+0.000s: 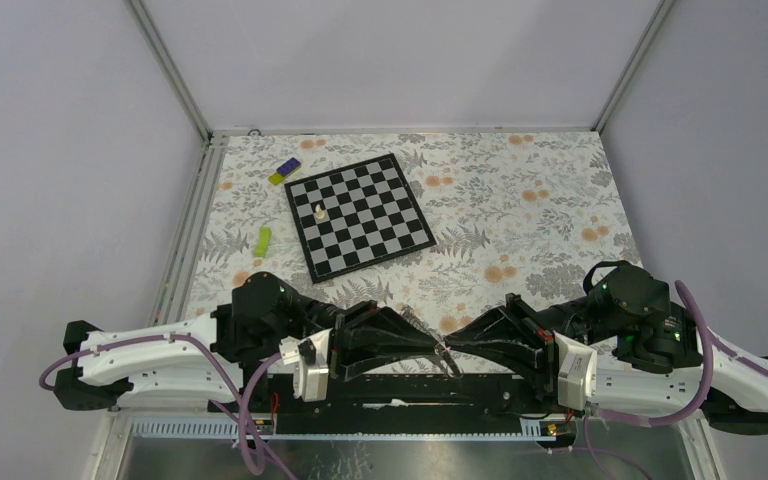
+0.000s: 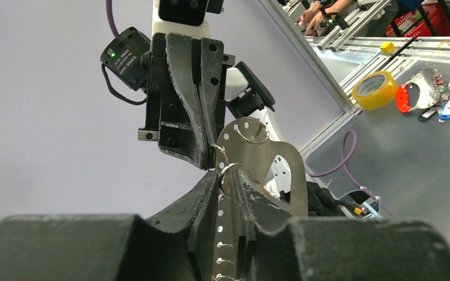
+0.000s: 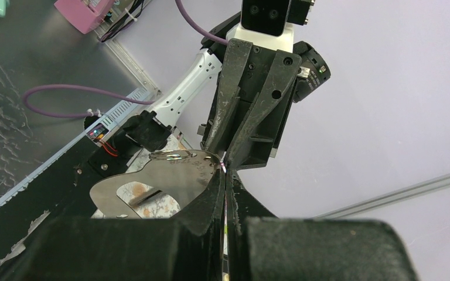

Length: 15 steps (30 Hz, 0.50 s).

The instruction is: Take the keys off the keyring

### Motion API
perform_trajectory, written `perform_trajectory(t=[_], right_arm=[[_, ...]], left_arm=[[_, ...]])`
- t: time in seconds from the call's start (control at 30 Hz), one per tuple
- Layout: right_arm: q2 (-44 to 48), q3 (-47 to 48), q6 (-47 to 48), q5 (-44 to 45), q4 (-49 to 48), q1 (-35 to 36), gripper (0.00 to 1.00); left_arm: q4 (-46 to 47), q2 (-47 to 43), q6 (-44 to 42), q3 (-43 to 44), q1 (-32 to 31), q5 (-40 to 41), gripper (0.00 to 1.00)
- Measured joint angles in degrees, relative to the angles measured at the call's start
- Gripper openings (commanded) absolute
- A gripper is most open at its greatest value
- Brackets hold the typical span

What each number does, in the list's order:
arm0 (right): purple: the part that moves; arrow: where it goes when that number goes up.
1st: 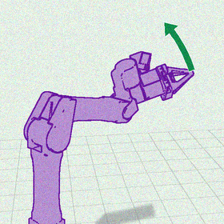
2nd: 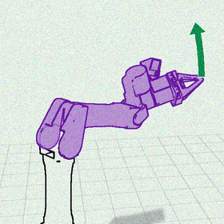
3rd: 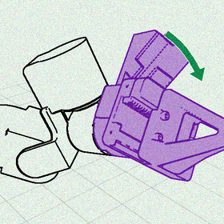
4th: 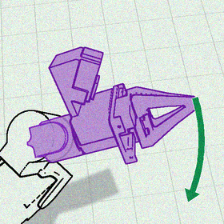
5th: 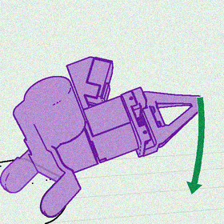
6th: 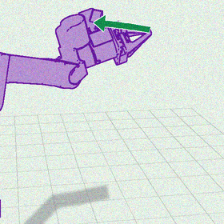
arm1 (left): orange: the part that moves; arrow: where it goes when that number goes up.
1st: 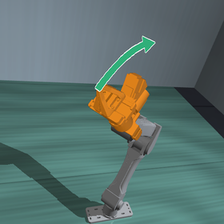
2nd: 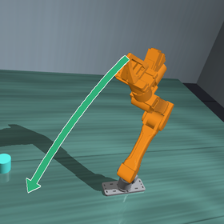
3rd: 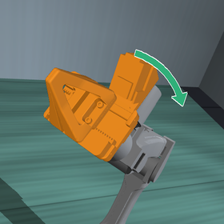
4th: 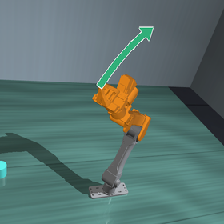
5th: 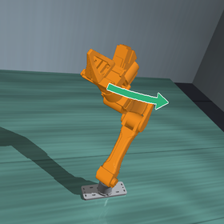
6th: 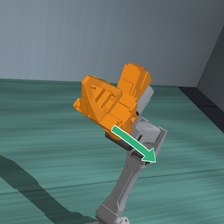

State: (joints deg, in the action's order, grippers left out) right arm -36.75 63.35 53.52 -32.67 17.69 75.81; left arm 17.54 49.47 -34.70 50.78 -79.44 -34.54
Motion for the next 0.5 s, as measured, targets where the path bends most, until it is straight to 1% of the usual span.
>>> perform_trajectory(t=[0.27, 0.4, 0.5], right_arm=[[0.00, 0.00, -0.02, 0.00, -0.28, 0.00, 0.00], [0.00, 0.00, -0.02, -0.02, -0.39, 0.00, 0.00], [0.04, 0.00, -0.04, -0.02, -0.42, 0.00, 0.00]], left_arm=[[-0.11, 0.00, 0.22, 0.00, 0.00, 0.00, 0.10], [-0.13, 0.00, 0.24, 0.00, 0.00, 0.02, 0.01], [-0.24, 0.00, 0.22, 0.00, 0.00, 0.02, 0.00]])
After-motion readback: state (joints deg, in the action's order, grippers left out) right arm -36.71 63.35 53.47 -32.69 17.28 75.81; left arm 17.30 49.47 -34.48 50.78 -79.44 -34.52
